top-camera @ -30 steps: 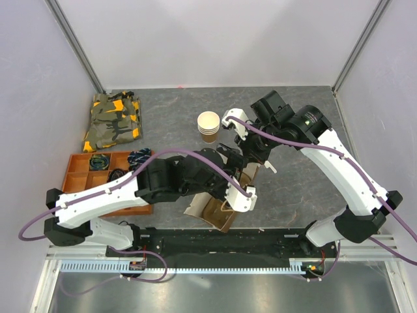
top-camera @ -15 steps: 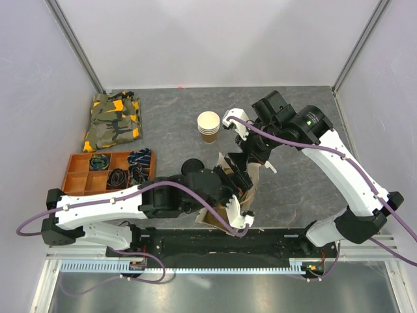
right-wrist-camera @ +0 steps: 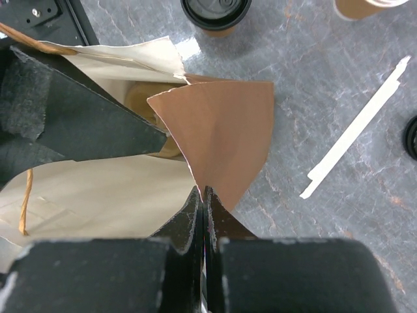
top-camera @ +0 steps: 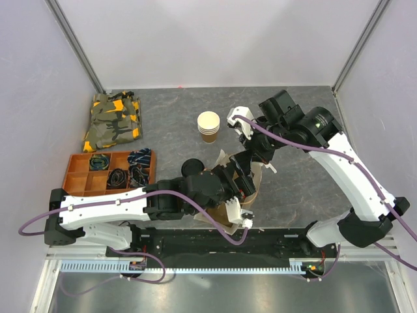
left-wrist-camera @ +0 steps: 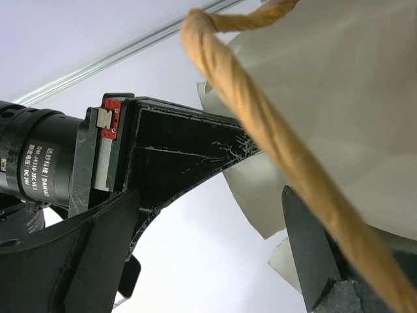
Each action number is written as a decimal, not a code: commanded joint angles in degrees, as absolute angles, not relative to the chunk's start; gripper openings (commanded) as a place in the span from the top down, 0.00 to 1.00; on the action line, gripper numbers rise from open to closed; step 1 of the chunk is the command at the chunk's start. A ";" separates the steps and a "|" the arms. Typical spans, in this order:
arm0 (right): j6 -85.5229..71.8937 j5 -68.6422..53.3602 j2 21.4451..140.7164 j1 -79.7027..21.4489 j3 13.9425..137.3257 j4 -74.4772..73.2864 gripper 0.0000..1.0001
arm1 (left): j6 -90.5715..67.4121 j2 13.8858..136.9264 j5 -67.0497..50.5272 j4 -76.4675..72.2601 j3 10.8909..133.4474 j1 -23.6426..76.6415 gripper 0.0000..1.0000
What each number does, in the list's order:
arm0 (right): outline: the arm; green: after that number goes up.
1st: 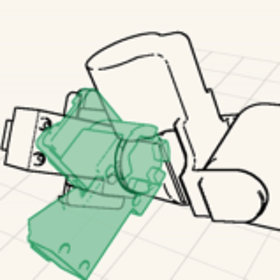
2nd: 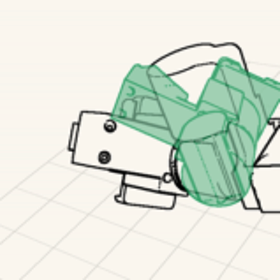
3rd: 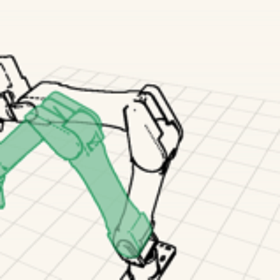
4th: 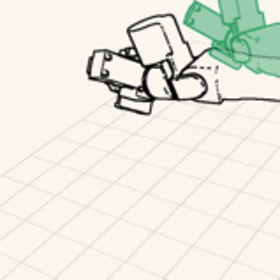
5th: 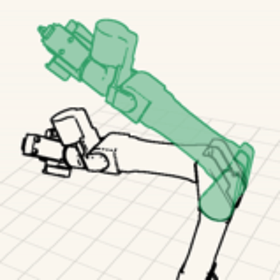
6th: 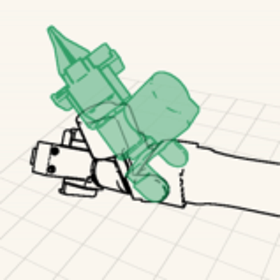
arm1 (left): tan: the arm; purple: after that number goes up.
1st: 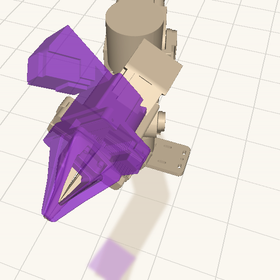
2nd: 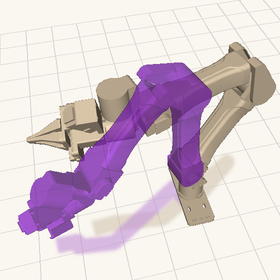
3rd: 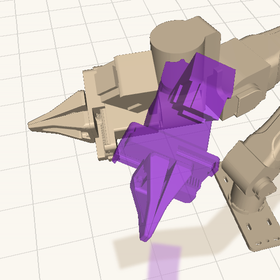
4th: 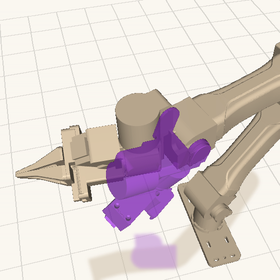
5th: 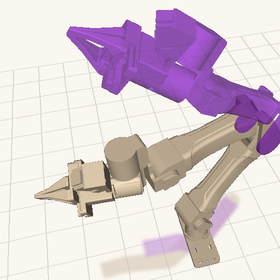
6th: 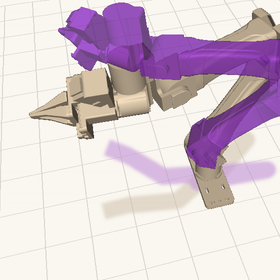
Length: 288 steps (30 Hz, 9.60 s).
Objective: Pack the takeout coffee
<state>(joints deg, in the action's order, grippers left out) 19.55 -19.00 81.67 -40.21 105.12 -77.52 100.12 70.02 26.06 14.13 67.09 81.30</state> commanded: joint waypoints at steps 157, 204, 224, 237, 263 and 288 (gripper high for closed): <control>23.99 -19.60 84.46 -39.90 99.93 -81.12 1.00 | 42.45 79.19 -28.39 25.23 53.26 27.16 0.14; 22.68 -21.36 83.67 -38.94 98.61 -81.03 1.00 | 40.43 71.90 -22.32 32.50 54.40 29.44 0.46; 20.92 -34.10 84.11 -34.55 102.83 -83.41 1.00 | 29.36 58.54 -20.75 46.76 63.81 29.27 0.48; 19.34 -42.89 83.23 -29.53 104.85 -83.58 1.00 | 26.90 60.38 -18.37 50.18 78.55 29.27 0.48; 18.02 -56.16 80.60 -27.69 101.79 -83.58 1.00 | 24.96 63.63 -18.90 50.63 89.03 29.35 0.47; 23.91 -47.73 84.99 -30.32 103.36 -83.50 1.00 | 40.43 64.69 -25.84 56.42 107.31 40.23 0.48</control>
